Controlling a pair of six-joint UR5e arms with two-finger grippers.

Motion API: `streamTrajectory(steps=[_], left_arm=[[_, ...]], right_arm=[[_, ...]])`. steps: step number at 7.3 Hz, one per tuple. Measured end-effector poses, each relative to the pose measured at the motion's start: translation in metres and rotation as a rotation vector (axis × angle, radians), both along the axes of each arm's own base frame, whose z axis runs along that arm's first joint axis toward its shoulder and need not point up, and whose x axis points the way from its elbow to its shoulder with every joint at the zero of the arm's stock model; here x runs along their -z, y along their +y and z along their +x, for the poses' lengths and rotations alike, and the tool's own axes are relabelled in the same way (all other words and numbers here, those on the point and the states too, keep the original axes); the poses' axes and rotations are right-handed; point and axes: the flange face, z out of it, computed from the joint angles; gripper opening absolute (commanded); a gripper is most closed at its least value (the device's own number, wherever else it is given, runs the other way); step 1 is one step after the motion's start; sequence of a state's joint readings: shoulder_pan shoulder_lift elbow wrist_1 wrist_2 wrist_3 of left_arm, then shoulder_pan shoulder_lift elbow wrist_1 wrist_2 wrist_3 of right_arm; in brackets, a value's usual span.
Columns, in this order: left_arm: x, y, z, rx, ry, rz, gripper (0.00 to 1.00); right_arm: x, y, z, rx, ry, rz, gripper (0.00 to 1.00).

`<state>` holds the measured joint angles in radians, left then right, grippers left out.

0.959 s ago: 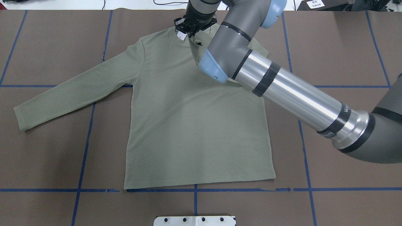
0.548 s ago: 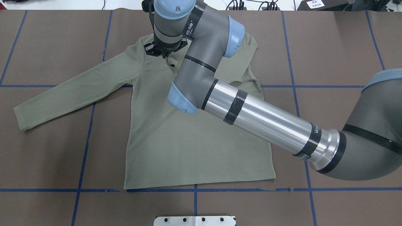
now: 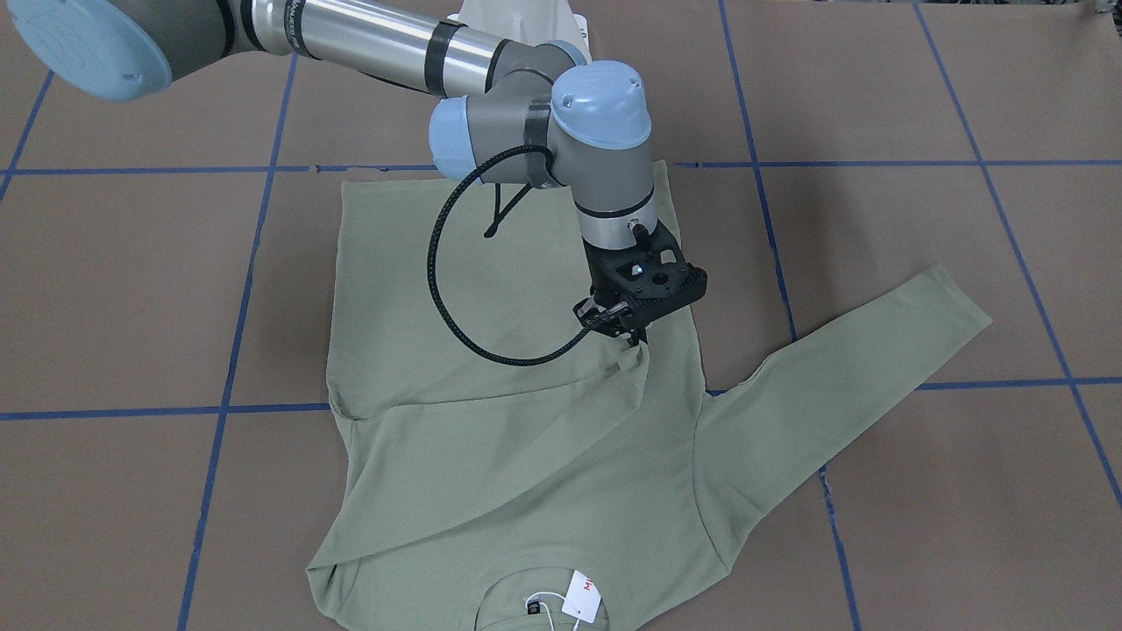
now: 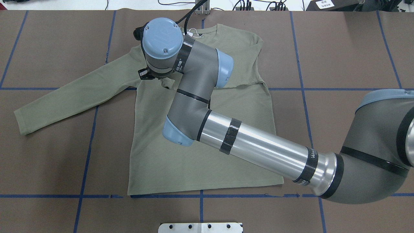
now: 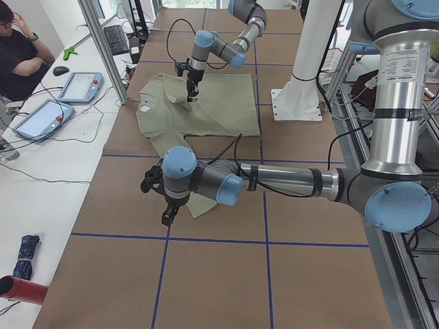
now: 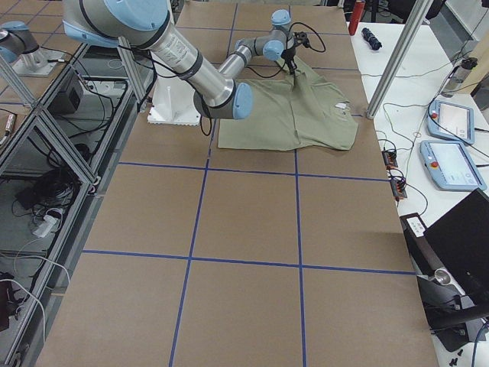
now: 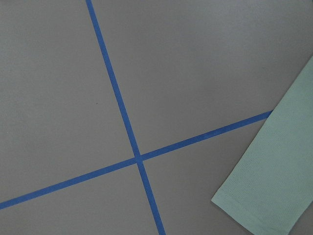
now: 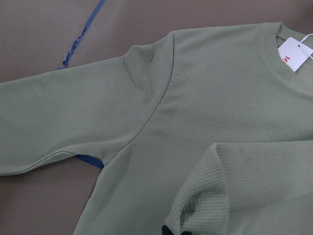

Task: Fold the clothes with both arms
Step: 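Lay the sleeve down near the opposite shoulder and open the right gripper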

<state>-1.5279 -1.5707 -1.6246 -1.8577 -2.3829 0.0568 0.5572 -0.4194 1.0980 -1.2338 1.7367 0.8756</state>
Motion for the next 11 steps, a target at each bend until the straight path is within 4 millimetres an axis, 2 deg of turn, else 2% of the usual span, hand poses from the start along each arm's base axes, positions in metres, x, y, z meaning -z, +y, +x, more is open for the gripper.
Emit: streamTrajectory(steps=[2, 3, 4, 5, 7, 11], left_arm=[[-0.002, -0.001, 0.0, 0.0, 0.0, -0.004, 1.0], [-0.003, -0.001, 0.0, 0.0, 0.0, -0.006, 1.0], [-0.003, -0.001, 0.0, -0.001, 0.0, -0.004, 1.0], [-0.001, -0.003, 0.0, -0.001, 0.001, -0.002, 1.0], [0.002, -0.005, 0.0, 0.0, 0.001, 0.003, 1.0], [-0.002, -0.008, 0.0, 0.028, 0.011, -0.012, 1.0]], right_arm=[[-0.019, -0.011, -0.016, -0.026, -0.008, 0.017, 0.0], [-0.014, -0.014, -0.022, -0.034, -0.018, 0.018, 0.37], [0.001, -0.018, -0.03, -0.038, -0.02, 0.017, 0.99], [0.021, -0.02, -0.038, -0.039, -0.02, 0.018, 1.0], [0.038, -0.017, -0.046, -0.041, -0.022, 0.018, 1.0], [0.037, -0.01, -0.053, -0.071, -0.042, -0.06, 1.0]])
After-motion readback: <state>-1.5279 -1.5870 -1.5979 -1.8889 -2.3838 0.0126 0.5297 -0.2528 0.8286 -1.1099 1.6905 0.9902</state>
